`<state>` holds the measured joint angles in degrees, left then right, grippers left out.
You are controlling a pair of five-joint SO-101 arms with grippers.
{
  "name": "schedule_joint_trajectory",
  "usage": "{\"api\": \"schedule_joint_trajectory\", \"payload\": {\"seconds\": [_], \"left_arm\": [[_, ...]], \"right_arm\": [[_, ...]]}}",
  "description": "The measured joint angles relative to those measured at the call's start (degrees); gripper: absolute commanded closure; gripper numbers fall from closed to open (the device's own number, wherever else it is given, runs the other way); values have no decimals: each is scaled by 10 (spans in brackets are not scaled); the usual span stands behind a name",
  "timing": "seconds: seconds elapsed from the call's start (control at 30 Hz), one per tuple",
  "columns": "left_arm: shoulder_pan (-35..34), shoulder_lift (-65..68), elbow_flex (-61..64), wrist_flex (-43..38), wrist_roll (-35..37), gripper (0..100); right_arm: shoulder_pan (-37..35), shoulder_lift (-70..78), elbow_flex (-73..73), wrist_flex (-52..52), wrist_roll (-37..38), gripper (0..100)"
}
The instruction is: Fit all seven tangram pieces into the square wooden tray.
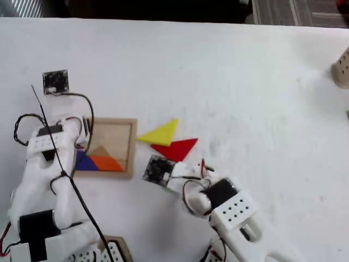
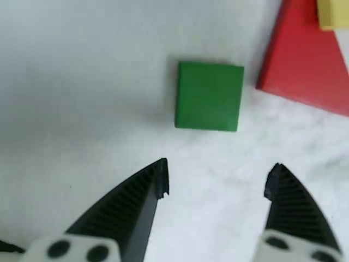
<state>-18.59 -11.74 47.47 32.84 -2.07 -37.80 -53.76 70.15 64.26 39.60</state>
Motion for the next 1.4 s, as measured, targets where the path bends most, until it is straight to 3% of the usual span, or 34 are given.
{"api": "schedule_joint_trajectory", "payload": {"seconds": [0.2,0.53,1.2,1.4], "left_arm": [[0,0,0,0,0,850],[0,4,0,0,0,850],[-3,4,0,0,0,850],[-3,4,0,0,-2,850]], "right_arm": [[-60,13,4,-82,-14,709],[-72,130,3,-173,-28,709],[-74,324,-110,-160,-41,711],[-75,354,-133,-143,-105,711]]}}
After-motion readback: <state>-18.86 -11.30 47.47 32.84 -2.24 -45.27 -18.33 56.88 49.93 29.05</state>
